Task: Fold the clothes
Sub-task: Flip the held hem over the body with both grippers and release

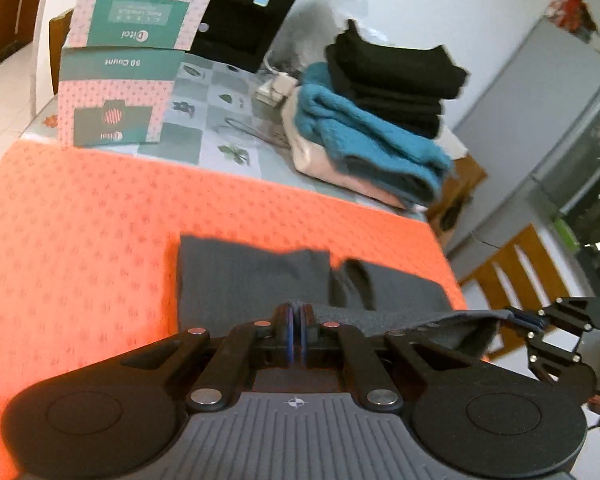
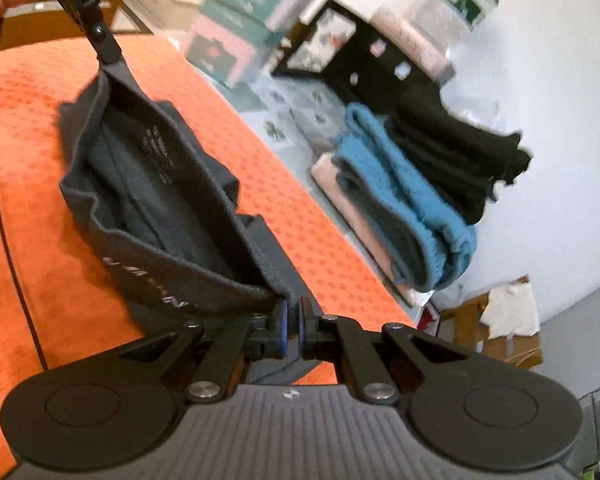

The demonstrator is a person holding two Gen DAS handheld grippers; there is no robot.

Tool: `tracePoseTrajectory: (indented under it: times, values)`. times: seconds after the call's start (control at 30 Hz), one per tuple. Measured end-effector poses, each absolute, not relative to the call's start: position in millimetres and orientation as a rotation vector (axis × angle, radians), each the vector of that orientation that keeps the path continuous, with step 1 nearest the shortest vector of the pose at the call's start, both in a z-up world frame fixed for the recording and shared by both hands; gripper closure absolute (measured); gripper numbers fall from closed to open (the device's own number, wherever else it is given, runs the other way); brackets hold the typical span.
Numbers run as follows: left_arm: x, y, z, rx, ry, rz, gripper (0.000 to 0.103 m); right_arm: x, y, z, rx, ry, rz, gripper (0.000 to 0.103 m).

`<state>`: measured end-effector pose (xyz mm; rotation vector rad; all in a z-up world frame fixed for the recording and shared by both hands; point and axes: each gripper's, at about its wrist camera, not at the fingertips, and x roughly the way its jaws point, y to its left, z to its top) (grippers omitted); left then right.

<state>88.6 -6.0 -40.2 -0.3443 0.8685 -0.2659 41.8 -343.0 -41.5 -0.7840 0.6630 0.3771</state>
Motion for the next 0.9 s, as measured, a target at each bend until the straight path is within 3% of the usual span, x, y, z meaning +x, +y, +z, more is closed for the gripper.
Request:
tracePoseTrajectory:
  times: [0.3, 0.53, 0.6, 0.73, 0.9]
  values:
    - [151.2, -1.3, -108.0, -0.333, 0.998, -0.165, 0.099, 148.1, -348.7, -115.3, -0.649, 0.909, 0.439, 0.097]
    - [131.4, 29.0, -109.0, -0.4, 0.972, -0.231, 0.095, 163.4, -391.9, -112.1, -0.251, 0.96, 0.348, 0.084]
    - [122.3, 26.5, -106.2, -0.365, 0.98, -0.268, 0.085, 157.8, -409.0, -105.6, -0.122, 0.969, 0.331, 0.081]
    - [107.8, 7.8, -108.5, -0.271, 1.011, -0.327, 0.052, 141.6, -427.3, -106.3, 0.007, 1.012, 0.324, 0.073]
    - [106.7, -18.0, -122.7, -0.183, 1.055, -0.314, 0.043, 125.0, -424.3, -115.3, 0.038, 1.043, 0.318, 0.063]
